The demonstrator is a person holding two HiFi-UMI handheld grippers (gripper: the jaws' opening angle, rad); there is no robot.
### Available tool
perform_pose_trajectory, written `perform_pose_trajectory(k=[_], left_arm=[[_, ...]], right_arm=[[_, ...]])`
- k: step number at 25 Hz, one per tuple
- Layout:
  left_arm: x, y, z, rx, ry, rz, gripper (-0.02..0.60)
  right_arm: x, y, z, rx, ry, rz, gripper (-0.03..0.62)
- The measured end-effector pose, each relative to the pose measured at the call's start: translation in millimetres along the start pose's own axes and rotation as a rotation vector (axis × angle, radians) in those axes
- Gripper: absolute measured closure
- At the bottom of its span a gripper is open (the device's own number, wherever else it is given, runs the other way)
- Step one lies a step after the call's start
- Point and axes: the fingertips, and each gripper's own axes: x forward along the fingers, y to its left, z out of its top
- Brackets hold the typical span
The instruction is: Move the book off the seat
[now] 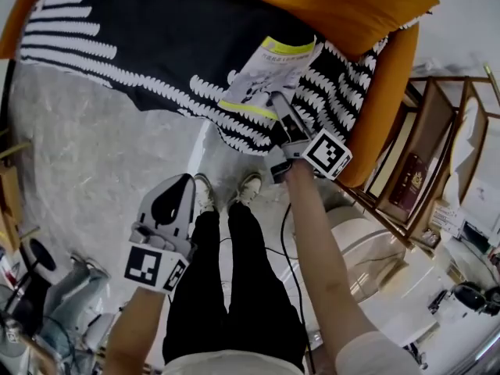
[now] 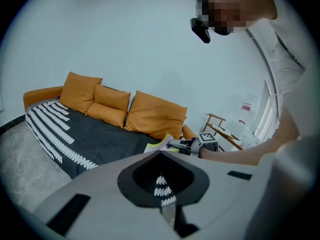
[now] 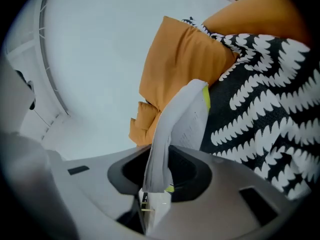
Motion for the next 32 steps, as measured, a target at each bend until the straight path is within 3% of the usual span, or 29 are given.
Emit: perform_pose_trajectory(k=[6,18,32], left_arm=[[-20.9,-1.7,14.2,0.012,-0.029,-0.010,0.566],[-78.2,-20.9,63.1,0.056,-0.127,-0.017,0.566],[-166.0,-27.1,130.0,0.079,-0.238,-0.029,0.566]], right_arm=[[-25.4,44.3,9.1,0.015,-0.054,0.032,0.485],[-97.4,177.7,30.3,-0.101,-0.114,0.166,0.485],[-160.4,299.5,29.2,-0.156,-0.182,0.229,0.485]])
